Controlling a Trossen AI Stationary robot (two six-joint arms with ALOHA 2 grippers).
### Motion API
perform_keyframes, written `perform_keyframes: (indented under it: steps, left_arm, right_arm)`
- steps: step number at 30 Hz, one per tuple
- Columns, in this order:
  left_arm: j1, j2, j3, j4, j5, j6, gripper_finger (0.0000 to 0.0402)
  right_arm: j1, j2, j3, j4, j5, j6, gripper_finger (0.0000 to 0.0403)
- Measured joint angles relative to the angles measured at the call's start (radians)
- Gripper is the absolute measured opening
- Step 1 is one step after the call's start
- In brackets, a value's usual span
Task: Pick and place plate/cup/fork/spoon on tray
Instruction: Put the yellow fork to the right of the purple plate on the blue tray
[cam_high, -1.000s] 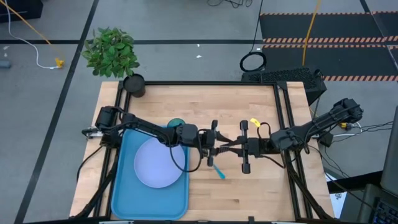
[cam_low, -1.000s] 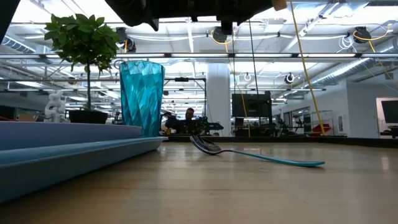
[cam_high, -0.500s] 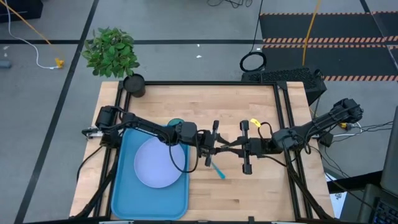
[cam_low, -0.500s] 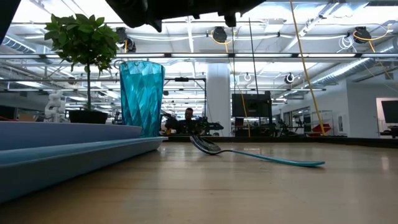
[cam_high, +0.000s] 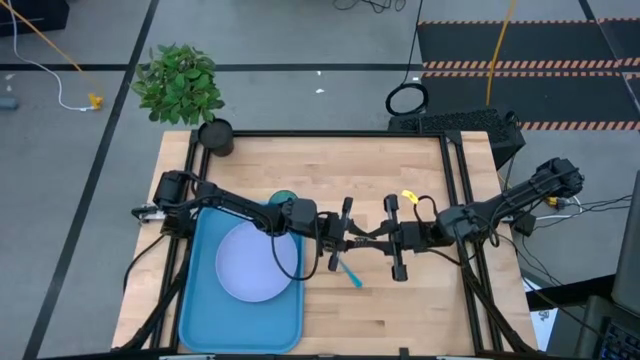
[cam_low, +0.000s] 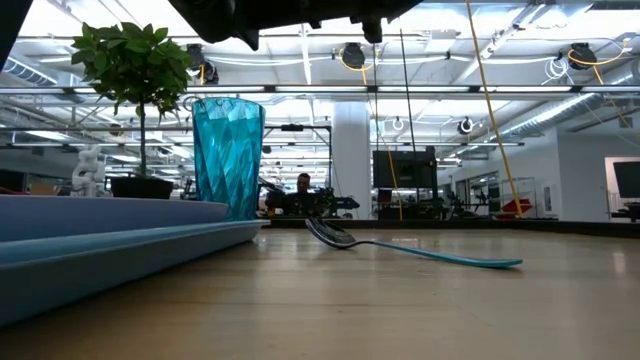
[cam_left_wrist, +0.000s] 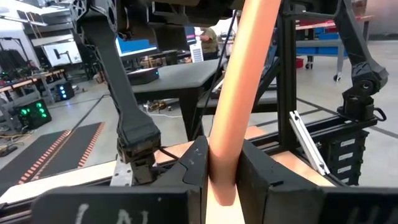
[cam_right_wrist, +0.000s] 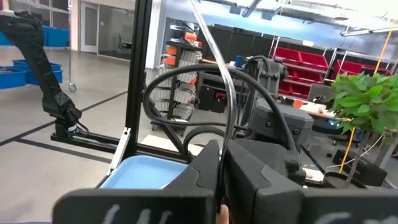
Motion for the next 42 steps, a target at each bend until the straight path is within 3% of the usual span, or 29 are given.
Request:
perform_keyframes:
  steps: [4,9,15,22,26,32,39,42]
  left_arm:
    - [0.002,0.000,0.000,0.001,0.007,0.002,0.0052]
    - [0.010,0.000,0.000,-0.003,0.126,0.011,0.0052]
    - [0.014,0.000,0.000,-0.065,0.230,0.054,0.0052]
    - [0.014,0.001,-0.001,-0.152,0.261,0.104,0.0053]
    - [0.014,0.001,-0.001,-0.174,0.304,0.117,0.0053]
    - [0.026,0.001,-0.001,-0.212,0.395,0.123,0.0053]
    - [0.026,0.001,-0.001,-0.256,0.409,0.137,0.0053]
    - [0.026,0.001,-0.001,-0.265,0.463,0.149,0.0053]
  right_arm:
    - [0.000,0.000,0.000,-0.032,0.000,0.030,0.0044]
    - [0.001,0.000,0.000,-0.069,-0.012,0.065,0.0091]
    - [-0.006,0.000,0.000,-0.069,-0.181,0.094,0.0135]
    - [-0.040,0.023,0.000,-0.078,-0.211,0.141,0.0164]
    - [-0.078,0.067,0.000,-0.074,-0.297,0.161,0.0172]
    - [-0.143,0.116,0.000,-0.064,-0.514,0.170,0.0169]
    - [-0.187,0.182,0.000,0.017,-0.691,0.198,0.0145]
    - [-0.202,0.209,0.001,0.041,-0.733,0.200,0.0126]
